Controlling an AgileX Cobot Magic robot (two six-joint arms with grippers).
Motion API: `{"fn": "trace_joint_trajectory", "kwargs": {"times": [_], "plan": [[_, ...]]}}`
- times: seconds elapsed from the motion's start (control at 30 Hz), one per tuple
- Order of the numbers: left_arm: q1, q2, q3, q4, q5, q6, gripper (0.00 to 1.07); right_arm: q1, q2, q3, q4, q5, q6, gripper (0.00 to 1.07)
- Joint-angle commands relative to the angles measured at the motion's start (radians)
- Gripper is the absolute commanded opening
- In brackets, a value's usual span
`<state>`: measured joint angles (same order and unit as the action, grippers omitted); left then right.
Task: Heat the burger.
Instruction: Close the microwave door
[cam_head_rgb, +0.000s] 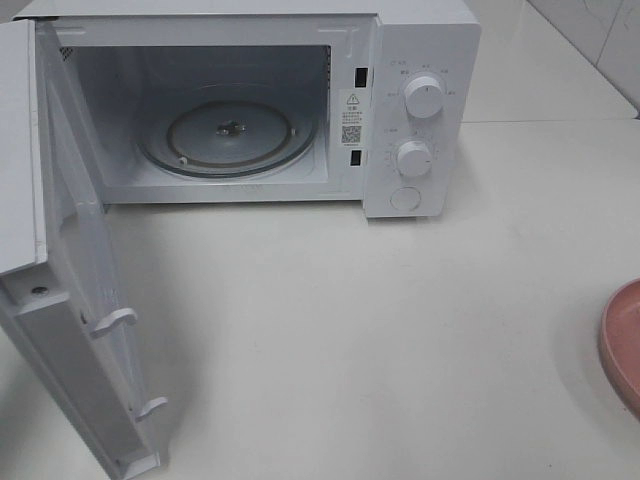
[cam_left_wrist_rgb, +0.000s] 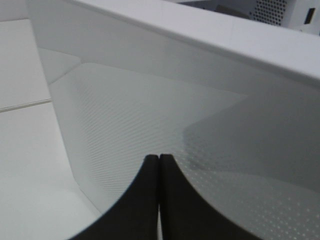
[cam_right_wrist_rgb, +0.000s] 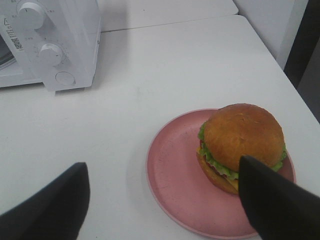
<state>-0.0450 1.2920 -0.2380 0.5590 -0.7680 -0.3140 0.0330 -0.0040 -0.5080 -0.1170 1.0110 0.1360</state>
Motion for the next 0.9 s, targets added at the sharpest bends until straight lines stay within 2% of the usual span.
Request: {"fn": "trace_joint_trajectory", "kwargs": {"times": [0.03,0.07,0.17,0.2,0.4,0.5,0.67,0.9], "plan": [[-0.060,0.038,-0.035,-0.015,-0.021,0.012,0.00,-0.003,-0.026,0.004,-0.003,-0.006,-0.005,0.76],[-0.091,0.064,-0.060,-0.037,-0.020,0.032,0.00,-0.003,-0.026,0.004,-0.003,-0.006,-0.005,0.76],[-0.108,0.076,-0.072,-0.057,-0.021,0.038,0.00,-0.003,-0.026,0.004,-0.003,-0.006,-0.005,0.76],[-0.138,0.095,-0.096,-0.084,-0.021,0.047,0.00,-0.003,-0.026,0.004,-0.003,-0.006,-0.005,0.76],[-0.247,0.191,-0.207,-0.158,-0.021,0.047,0.00,-0.003,-0.026,0.004,-0.003,-0.006,-0.005,0.76],[-0.271,0.220,-0.236,-0.185,-0.021,0.049,0.00,-0.003,-0.026,0.004,-0.003,-0.006,-0.005,0.76],[-0.353,0.315,-0.328,-0.284,-0.020,0.094,0.00,-0.003,-0.026,0.004,-0.003,-0.006,-0.005,0.76],[-0.437,0.409,-0.425,-0.398,-0.020,0.108,0.00,-0.003,-0.026,0.004,-0.003,-0.006,-0.005,0.76]]}}
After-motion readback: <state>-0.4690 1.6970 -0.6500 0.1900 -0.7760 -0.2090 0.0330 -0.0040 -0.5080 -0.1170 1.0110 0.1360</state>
